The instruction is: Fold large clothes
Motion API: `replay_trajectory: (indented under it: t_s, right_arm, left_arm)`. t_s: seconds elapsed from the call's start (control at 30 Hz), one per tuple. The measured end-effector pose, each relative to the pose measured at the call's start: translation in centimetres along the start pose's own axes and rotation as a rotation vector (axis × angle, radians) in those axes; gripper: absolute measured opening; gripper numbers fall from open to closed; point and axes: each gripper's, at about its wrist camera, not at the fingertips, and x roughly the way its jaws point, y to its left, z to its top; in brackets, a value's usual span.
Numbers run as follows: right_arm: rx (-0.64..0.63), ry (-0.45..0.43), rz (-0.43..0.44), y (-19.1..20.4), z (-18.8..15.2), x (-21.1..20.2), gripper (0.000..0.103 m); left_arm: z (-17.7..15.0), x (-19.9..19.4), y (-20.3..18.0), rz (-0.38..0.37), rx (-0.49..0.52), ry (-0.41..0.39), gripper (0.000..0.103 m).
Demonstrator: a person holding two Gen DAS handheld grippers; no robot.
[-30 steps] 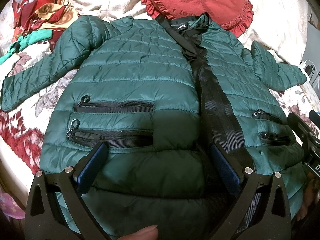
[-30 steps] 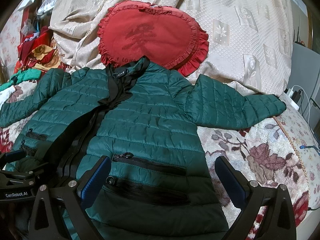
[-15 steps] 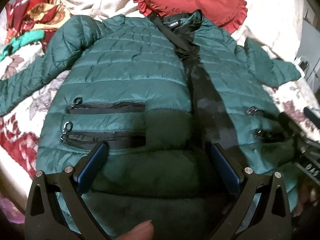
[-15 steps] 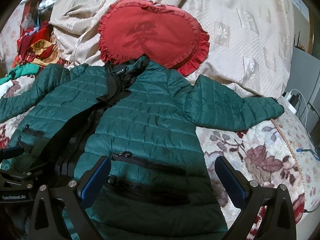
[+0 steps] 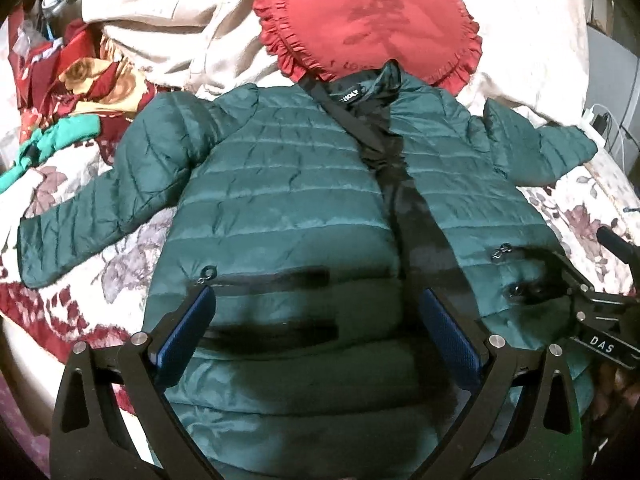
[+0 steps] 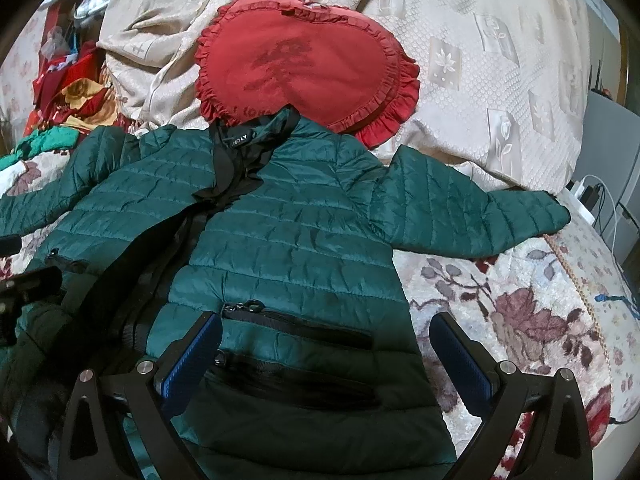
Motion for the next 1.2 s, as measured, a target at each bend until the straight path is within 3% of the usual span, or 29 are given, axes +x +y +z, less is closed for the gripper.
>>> replay_trajectory:
  t_s: [0.23,0.4,1.2]
  right_arm:
    - [0.002,-0.008,0.004,-0.1,0.0,-0.1,0.103]
    - [-0.001,-0.006,0.000,-0.1,0.0,-0.1,0.103]
    - [-0.010,-0.010,-0.007,0.2,-0.1,-0.2,0.103]
  left_arm:
    - [-0.2,-1.1,4.5,0.038,-0.146,-0.045,0.103]
    - [-0.5,-2.1,5.0,0.104,-0.151,-0.084,0.103]
    - [-0.3,-2.1,8.5,0.114,-0.220,-0.093,0.103]
